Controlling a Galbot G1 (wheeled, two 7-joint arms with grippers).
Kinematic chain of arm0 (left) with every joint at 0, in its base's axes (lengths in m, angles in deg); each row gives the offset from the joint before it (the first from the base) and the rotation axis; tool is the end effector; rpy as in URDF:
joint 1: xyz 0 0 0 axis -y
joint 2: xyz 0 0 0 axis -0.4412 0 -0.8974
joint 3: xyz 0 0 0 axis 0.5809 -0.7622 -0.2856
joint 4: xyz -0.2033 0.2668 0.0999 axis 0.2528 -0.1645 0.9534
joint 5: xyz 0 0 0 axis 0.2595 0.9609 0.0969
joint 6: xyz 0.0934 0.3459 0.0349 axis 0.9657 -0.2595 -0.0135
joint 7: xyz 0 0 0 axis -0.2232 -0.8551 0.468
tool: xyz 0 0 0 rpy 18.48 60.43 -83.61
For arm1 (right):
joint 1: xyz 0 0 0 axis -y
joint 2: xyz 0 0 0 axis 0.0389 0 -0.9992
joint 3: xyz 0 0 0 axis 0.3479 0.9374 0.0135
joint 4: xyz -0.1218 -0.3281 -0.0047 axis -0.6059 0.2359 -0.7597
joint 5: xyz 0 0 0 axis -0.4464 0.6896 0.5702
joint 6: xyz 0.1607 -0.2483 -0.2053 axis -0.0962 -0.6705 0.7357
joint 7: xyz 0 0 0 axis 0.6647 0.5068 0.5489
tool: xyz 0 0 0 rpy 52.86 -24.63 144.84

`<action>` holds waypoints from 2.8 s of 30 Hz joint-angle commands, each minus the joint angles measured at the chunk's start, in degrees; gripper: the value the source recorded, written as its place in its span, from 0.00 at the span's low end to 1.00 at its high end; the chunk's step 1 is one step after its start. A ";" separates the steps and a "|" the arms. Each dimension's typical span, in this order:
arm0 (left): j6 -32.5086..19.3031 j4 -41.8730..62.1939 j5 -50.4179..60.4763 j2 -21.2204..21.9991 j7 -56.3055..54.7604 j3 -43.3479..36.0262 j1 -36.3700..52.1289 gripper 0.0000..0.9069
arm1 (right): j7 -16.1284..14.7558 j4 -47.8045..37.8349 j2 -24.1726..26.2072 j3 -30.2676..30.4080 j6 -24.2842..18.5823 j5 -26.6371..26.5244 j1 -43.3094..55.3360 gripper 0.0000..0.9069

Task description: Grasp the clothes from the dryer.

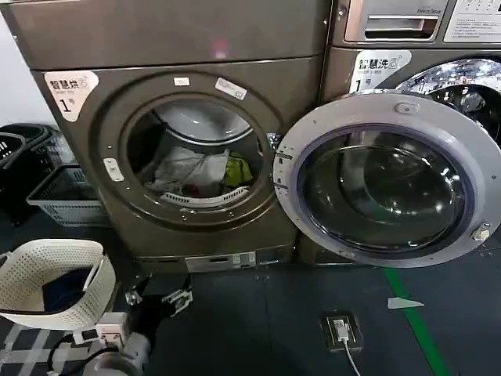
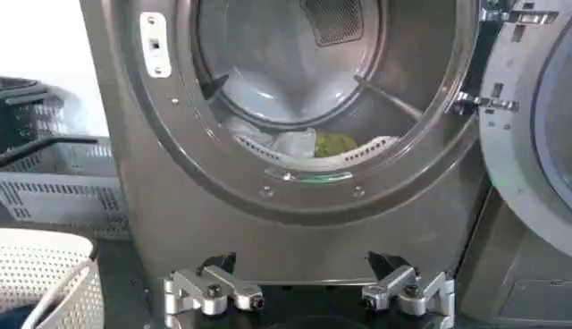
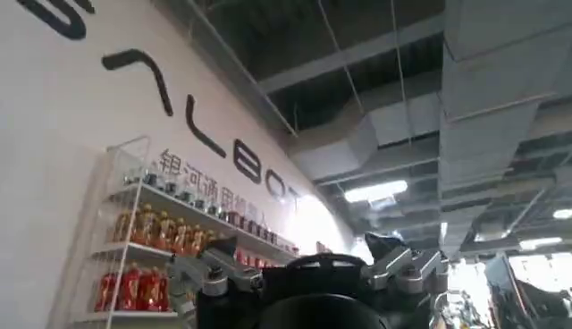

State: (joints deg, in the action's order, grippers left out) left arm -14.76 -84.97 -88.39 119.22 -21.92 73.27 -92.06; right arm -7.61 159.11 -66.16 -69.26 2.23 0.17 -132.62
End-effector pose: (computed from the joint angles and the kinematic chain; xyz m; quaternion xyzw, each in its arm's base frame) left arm 0.1742 0.0079 -0.1900 -0.0147 -0.9782 0.0003 0.2073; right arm -0.1140 -0.4325 0.1119 0.4998 0.8144 -0.1408 0.2590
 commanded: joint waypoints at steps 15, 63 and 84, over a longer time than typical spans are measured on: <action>0.43 -0.24 -0.19 -0.62 0.23 -0.65 0.69 1.00 | 0.39 0.55 0.36 -0.22 -1.19 -2.99 -0.26 1.00; -0.71 -2.14 1.58 -0.44 -0.31 3.16 2.01 1.00 | -0.21 2.09 -0.76 0.18 -0.90 -4.56 0.53 1.00; -15.21 25.90 1.46 -2.59 1.86 -0.34 28.99 1.00 | -1.42 7.81 -4.17 -5.21 2.14 -1.92 -4.43 1.00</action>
State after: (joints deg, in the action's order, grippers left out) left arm -23.63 -78.46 -86.84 116.80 -20.54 74.87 -79.58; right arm -9.39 165.56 -69.74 -71.88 3.60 -2.76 -135.21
